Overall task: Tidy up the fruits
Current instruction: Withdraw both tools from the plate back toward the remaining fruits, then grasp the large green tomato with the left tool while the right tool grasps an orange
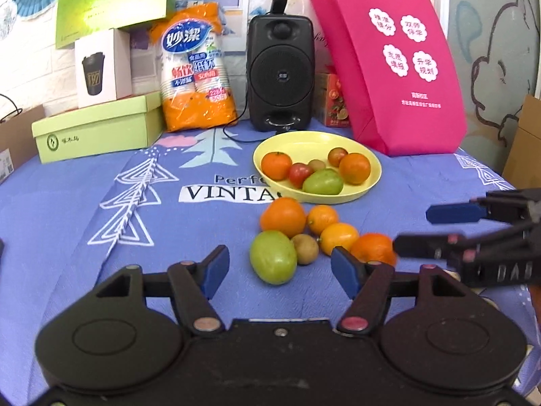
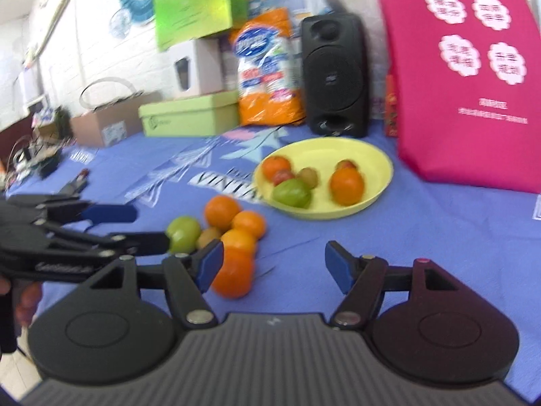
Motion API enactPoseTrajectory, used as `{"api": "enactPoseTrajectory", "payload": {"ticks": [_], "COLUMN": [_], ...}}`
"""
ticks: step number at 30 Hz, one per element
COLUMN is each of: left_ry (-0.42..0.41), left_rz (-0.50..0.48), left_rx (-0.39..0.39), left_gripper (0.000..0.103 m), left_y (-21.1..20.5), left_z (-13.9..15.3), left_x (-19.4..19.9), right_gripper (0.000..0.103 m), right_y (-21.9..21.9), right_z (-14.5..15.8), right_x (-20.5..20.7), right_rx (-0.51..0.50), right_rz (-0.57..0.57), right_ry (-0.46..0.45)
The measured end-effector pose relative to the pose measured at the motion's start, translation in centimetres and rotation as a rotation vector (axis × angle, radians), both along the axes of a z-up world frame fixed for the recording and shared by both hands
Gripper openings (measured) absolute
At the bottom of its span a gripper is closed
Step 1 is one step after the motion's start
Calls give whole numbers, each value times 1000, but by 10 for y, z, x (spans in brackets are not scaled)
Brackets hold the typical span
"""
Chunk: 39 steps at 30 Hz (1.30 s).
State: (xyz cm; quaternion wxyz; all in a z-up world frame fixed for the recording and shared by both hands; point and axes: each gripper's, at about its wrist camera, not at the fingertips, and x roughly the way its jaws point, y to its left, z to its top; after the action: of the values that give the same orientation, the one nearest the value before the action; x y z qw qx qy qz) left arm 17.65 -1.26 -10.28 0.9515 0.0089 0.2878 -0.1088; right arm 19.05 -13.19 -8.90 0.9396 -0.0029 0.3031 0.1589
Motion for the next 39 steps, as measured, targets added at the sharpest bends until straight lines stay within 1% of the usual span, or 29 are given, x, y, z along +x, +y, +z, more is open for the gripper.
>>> {"api": "enactPoseTrajectory", "payload": {"ticks": [3, 5, 8, 12, 15, 17, 18, 25, 30, 36, 39], "left_ry": [12, 24, 37, 57, 70, 65, 64, 66, 48, 65, 67], "left_rz": [13, 20, 33, 49, 44, 42, 40, 36, 68, 79, 73], "left_rx": [8, 11, 3, 3, -29, -20, -18, -60, -30, -51, -51], "left_gripper": [66, 63, 63, 57, 57, 54, 51, 45, 44, 44, 44], "left_y": [1, 2, 6, 9, 10, 8, 7, 8, 13, 27, 29], "left_z": [-5, -9, -13, -19, -23, -23, -23, -25, -23, -23, -24], "left_x": [7, 11, 17, 25, 32, 35, 37, 53, 49, 41, 36], "right_gripper": [66, 66, 66, 67, 68, 69, 69, 69, 69, 69, 70], "right_y": [12, 14, 13, 13, 15, 17, 18, 22, 25, 35, 40], "right_z": [-7, -10, -12, -15, -17, -17, -18, -21, -22, -27, -29], "right_x": [-1, -2, -3, -2, 0, 2, 2, 2, 4, 11, 17], "right_rx": [-47, -49, -47, -43, -45, -50, -52, -73, -76, -91, -94], "right_rz": [16, 22, 18, 15, 26, 34, 38, 46, 53, 74, 55], "right_ry": [15, 19, 27, 39, 45, 49, 52, 64, 68, 82, 86]}}
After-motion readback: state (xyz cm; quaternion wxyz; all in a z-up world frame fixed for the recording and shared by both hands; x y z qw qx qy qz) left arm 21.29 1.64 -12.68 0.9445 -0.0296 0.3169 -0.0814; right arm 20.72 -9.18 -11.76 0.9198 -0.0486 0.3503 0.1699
